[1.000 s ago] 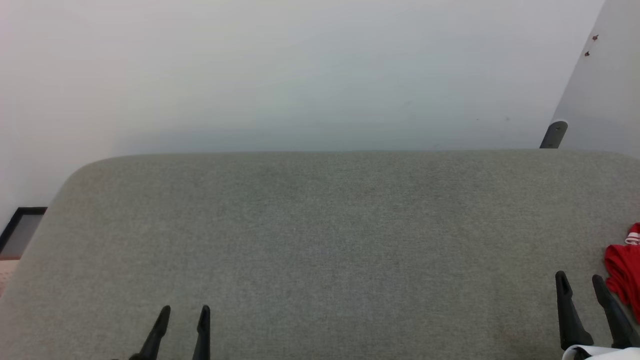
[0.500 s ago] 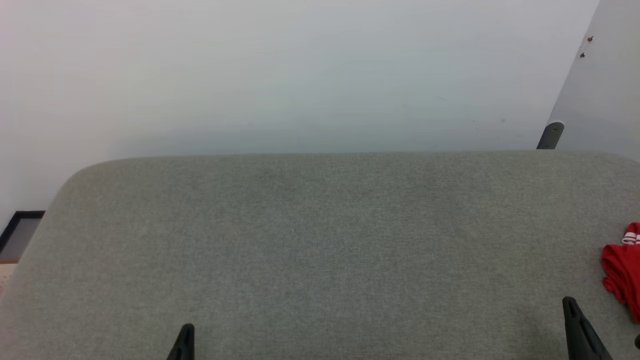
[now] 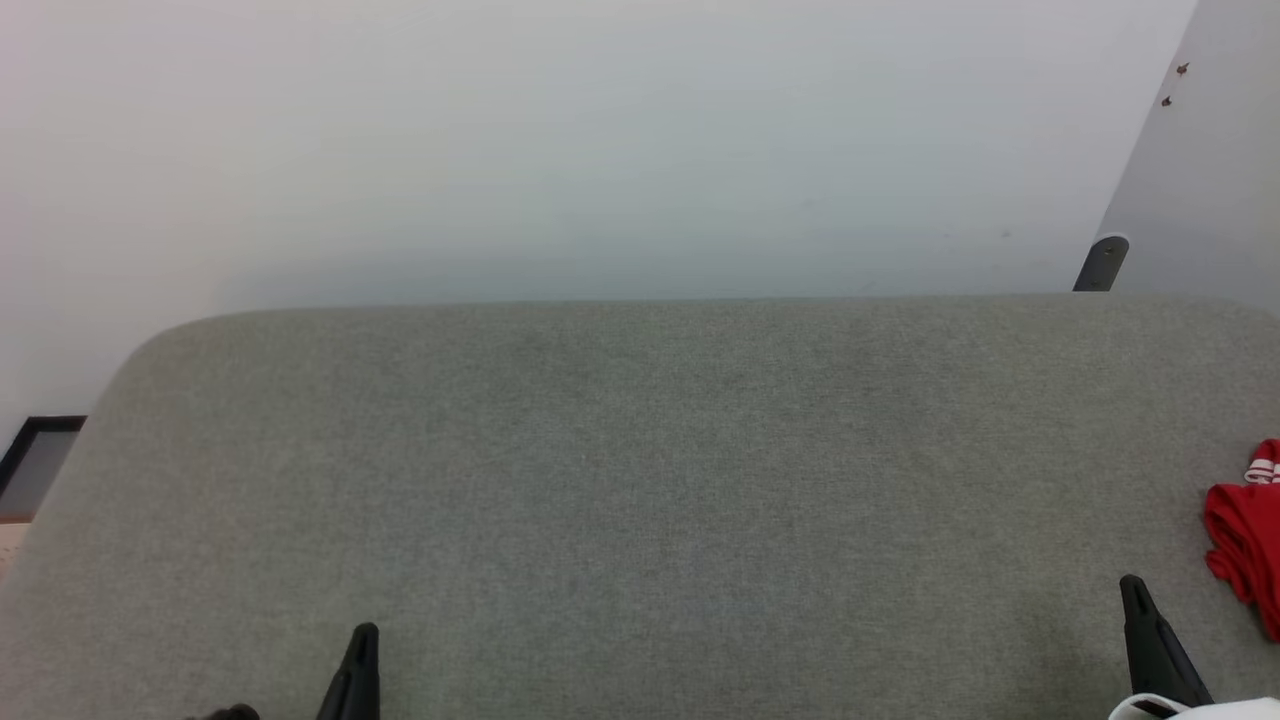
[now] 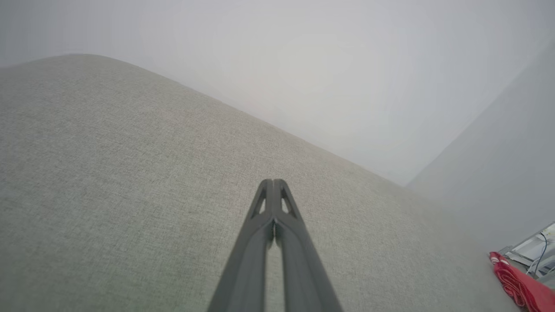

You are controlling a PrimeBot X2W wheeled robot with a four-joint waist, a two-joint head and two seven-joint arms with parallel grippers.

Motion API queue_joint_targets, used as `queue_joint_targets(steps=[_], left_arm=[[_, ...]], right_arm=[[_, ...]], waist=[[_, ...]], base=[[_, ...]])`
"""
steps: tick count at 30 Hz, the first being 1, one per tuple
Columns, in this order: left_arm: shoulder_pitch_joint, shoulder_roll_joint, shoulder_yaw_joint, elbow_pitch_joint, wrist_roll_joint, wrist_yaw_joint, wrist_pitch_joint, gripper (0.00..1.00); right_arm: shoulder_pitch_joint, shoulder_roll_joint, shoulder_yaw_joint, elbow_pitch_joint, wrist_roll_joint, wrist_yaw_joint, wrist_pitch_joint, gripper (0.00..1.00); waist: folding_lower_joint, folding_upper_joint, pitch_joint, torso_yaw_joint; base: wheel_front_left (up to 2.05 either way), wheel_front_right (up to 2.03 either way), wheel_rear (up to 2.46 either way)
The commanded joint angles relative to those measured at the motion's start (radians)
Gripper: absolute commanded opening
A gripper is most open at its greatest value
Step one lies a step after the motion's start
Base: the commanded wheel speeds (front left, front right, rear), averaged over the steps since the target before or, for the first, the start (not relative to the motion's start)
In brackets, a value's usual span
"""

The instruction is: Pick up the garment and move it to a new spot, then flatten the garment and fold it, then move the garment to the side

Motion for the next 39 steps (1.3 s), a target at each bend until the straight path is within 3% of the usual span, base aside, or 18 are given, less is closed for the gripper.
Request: queue_joint_targets(steps=[1, 39], left_arm=[[-0.032, 0.004, 0.007, -0.007, -0.051, 0.000, 0.009, 0.00], [-0.146, -0.012, 0.037, 0.048, -0.533, -0.002, 0.133, 0.00]], right_arm=[[-0.033, -0.001, -0.004, -0.008, 0.046, 0.000, 0.008, 0.00], [-0.115, 0.032, -0.017, 0.044, 0.457, 0.000, 0.097, 0.00]], waist=[[0.0000, 0.0000, 0.002, 0.000], [0.0000, 0.0000, 0.027, -0.008]], base=[[0.00, 0.00, 0.00], [0.00, 0.00, 0.00]])
